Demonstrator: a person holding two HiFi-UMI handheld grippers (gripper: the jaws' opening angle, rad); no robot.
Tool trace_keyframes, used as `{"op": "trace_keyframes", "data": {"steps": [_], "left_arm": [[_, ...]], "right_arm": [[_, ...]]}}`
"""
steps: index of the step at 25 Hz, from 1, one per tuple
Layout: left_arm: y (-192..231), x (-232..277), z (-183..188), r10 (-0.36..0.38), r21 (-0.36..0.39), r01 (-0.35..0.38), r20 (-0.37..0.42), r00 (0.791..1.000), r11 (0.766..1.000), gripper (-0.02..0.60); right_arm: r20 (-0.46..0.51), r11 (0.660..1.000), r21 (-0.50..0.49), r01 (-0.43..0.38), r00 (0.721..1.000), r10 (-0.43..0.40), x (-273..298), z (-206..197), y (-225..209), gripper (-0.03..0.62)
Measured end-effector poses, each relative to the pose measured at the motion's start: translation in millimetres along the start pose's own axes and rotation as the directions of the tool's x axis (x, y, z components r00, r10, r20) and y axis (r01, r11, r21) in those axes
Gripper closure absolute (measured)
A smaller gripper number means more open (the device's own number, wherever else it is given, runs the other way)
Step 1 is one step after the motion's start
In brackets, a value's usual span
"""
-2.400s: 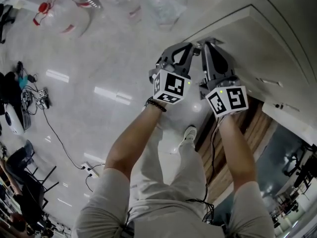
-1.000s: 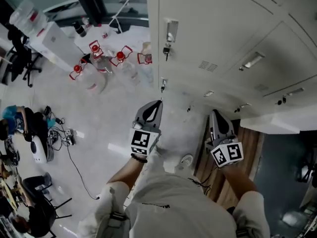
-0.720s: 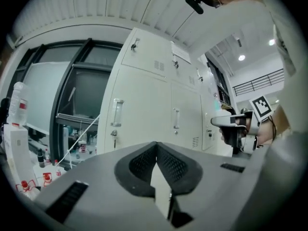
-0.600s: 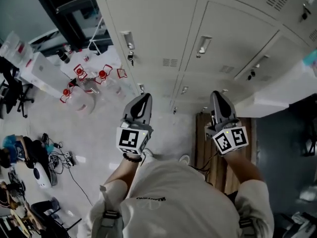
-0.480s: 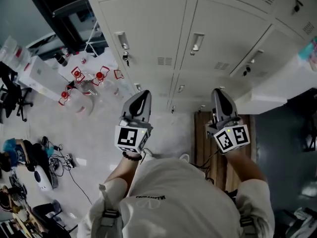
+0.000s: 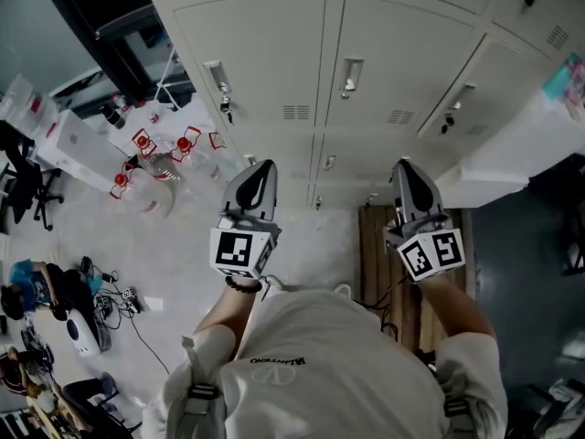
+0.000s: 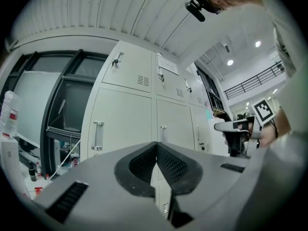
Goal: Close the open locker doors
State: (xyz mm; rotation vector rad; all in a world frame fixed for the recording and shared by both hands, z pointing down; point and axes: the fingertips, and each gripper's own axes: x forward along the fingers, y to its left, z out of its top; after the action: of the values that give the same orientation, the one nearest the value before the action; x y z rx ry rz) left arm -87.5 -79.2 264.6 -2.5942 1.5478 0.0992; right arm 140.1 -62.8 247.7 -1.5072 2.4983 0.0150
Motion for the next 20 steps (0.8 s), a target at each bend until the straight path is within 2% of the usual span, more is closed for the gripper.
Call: {"op": "trace_keyframes", "data": {"steps": [8,20], "left_arm": [[-6.1,2.3,0.6,-0.009,0.013,0.009,0.002,1.0,1.0,0.577],[-22.4,8.9,-0.6,-0.041,-0.002,0.041,0.0,0.999,0.999,0.577]], "right_arm": [[-0.012,1.0,-0.014,-0.017,1.0,0.017,0.6,-1.2,4.9,0.585],[-0.02,1.0,-0.019,0.003,1.0,-0.003,-5.1,-1.1,-3.0,0.585]]}}
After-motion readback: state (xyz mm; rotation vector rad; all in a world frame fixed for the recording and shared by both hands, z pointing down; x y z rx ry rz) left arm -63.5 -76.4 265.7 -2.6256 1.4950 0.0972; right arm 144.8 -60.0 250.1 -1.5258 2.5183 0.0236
